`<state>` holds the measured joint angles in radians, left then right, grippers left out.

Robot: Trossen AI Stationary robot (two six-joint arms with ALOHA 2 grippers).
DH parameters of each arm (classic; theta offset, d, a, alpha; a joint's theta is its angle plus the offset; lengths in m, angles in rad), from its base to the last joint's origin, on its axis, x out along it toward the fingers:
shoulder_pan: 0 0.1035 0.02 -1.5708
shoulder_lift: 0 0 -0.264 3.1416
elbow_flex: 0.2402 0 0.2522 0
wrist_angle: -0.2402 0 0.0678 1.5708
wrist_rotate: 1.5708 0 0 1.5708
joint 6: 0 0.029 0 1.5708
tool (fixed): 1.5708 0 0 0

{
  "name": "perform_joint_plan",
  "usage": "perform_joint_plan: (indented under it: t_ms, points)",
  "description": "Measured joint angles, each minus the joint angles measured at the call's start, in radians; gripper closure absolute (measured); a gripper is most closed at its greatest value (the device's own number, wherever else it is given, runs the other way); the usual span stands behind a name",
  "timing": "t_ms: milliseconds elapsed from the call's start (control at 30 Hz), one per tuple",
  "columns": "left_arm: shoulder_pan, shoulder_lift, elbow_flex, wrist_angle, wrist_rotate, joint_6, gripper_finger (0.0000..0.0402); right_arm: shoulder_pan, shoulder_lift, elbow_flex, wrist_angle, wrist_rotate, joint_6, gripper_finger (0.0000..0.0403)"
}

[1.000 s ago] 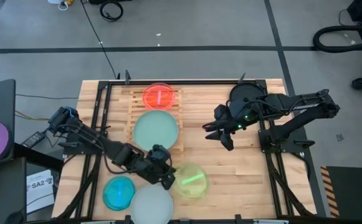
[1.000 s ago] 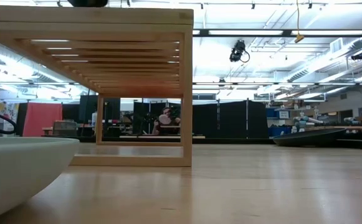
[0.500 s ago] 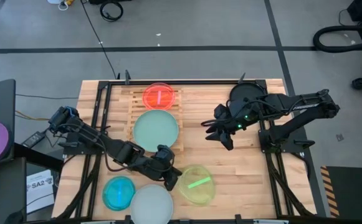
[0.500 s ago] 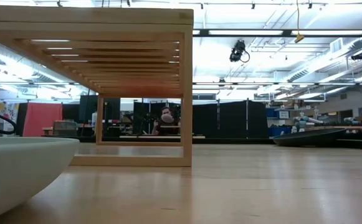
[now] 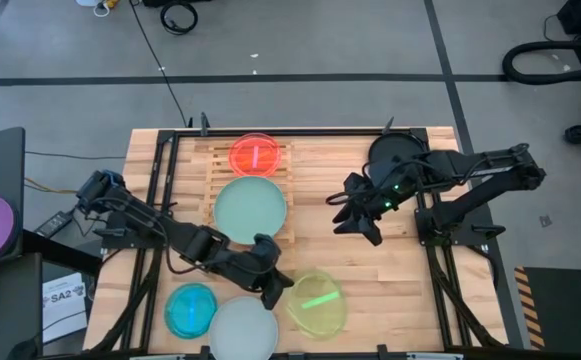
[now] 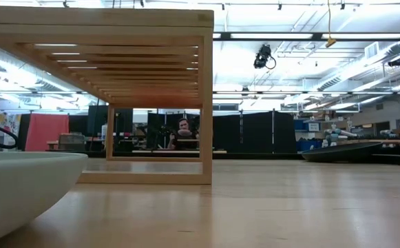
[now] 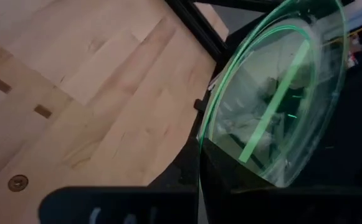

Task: Place and stack plates onto a shelf
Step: Stack the green transparent plate on the pink transparent plate

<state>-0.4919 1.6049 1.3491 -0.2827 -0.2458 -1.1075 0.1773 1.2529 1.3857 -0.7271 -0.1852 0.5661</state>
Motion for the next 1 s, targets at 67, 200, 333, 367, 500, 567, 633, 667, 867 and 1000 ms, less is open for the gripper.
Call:
perform_joint_plan:
  t_ms: [67,200,333,367,500,567,633,667,867,1000]
  points:
    - [0.0,-0.02,0.0,-0.003,-0.007,0.025,0.0397,-0.006,-0.013,0.0,0.001,0.0,-0.017,0.0237]
    - [0.008,-0.063,0.001,-0.008,-0.032,0.063,0.0397,-0.026,-0.062,0.0,0.023,0.026,-0.02,0.0237]
    - [0.028,-0.109,0.001,-0.03,-0.084,0.101,0.0397,-0.048,-0.132,0.0,0.067,0.089,-0.047,0.0237]
    - [0.037,-0.119,0.001,-0.038,-0.098,0.116,0.0397,-0.052,-0.151,0.0,0.077,0.112,-0.06,0.0237]
    - [0.076,-0.148,0.001,-0.071,-0.192,0.206,0.0397,-0.063,-0.224,0.0,0.123,0.217,-0.143,0.0237]
    - [0.102,-0.15,0.001,-0.069,-0.254,0.261,0.0397,-0.063,-0.254,0.0,0.133,0.272,-0.184,0.0237]
    - [0.125,-0.154,0.001,-0.075,-0.313,0.322,0.0397,-0.063,-0.276,0.0,0.136,0.323,-0.216,0.0237]
    - [0.142,-0.156,0.001,-0.074,-0.341,0.356,0.0397,-0.063,-0.283,0.0,0.135,0.343,-0.229,0.0237]
    - [0.226,-0.158,0.001,-0.062,-0.548,0.53,0.0397,-0.062,-0.28,0.0,0.134,0.398,-0.3,0.0237]
    - [0.271,-0.158,0.001,-0.06,-0.642,0.609,0.0397,-0.062,-0.237,0.0,0.129,0.411,-0.381,0.0237]
